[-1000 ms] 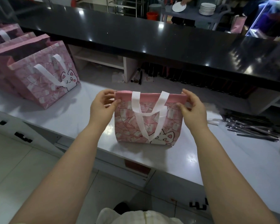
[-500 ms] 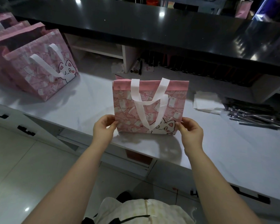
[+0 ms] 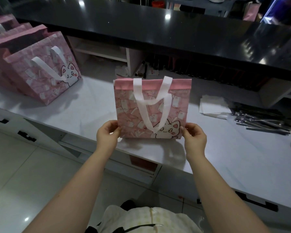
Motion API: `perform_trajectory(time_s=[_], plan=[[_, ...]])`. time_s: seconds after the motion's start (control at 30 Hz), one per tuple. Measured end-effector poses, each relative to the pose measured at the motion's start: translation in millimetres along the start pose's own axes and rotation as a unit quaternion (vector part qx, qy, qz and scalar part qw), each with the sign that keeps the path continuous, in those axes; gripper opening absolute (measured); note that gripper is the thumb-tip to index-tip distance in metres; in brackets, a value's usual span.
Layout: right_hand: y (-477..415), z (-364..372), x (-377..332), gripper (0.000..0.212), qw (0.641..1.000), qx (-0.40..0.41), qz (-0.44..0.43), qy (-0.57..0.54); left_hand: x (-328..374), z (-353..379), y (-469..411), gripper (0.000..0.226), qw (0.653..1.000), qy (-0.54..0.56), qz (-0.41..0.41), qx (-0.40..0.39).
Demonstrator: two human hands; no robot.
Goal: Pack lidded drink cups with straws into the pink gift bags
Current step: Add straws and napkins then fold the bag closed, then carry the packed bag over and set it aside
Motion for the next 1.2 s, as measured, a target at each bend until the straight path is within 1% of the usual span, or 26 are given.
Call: perform_trajectory(time_s=[0.13,0.23,0.3,0.4,0.57,0.67,0.8,0.9,1.07,1.2], plan=[[3.0,24.7,-21.6,0.015,0.998,-0.013,0.004,-0.066,19.9,-13.5,-1.7,0.026,0.997,0.017,0.027,0.070],[7.1,50.6,-33.2,0.010,0.995,-0.034,0.008,-0.088,27.0,-36.2,5.2,0.027,0.990,0.041,0.032,0.129],[12.1,72.2,-38.2,0.008,0.992,-0.067,0.014,-0.108,27.2,-54.4,15.0,0.025,0.984,0.064,0.022,0.162],[27.0,114.2,-38.7,0.008,0.982,-0.150,0.029,-0.112,23.8,-95.8,40.9,0.024,0.969,0.072,0.007,0.234],[74.4,194.3,-37.6,0.012,0.950,-0.298,0.031,-0.092,21.9,-174.1,95.9,0.019,0.930,0.086,-0.013,0.358],[109.1,237.2,-29.5,0.018,0.928,-0.365,0.035,-0.071,18.1,-215.4,125.6,0.021,0.900,0.092,-0.018,0.426],[157.0,289.9,-17.0,0.020,0.900,-0.433,0.034,-0.039,4.1,-266.1,163.2,0.021,0.865,0.100,-0.041,0.489],[201.4,335.3,-10.6,0.025,0.875,-0.481,0.039,-0.031,-8.4,-309.9,186.7,0.016,0.839,0.097,-0.057,0.532],[293.0,419.3,2.9,0.019,0.820,-0.571,0.037,0.009,-26.2,-404.2,224.7,0.018,0.786,0.125,-0.061,0.603],[361.5,483.5,17.3,0.018,0.807,-0.587,0.067,0.010,-35.4,-491.9,237.8,0.017,0.763,0.172,-0.058,0.621]])
Point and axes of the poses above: each hand's wrist, its own y-axis away from the middle knuckle, its own z-axis out of the palm, x = y × z, the point moved 8 cm from there along -y, towards the middle knuckle, and after that the axes turned 9 degrees about z, right-handed, at the moved point
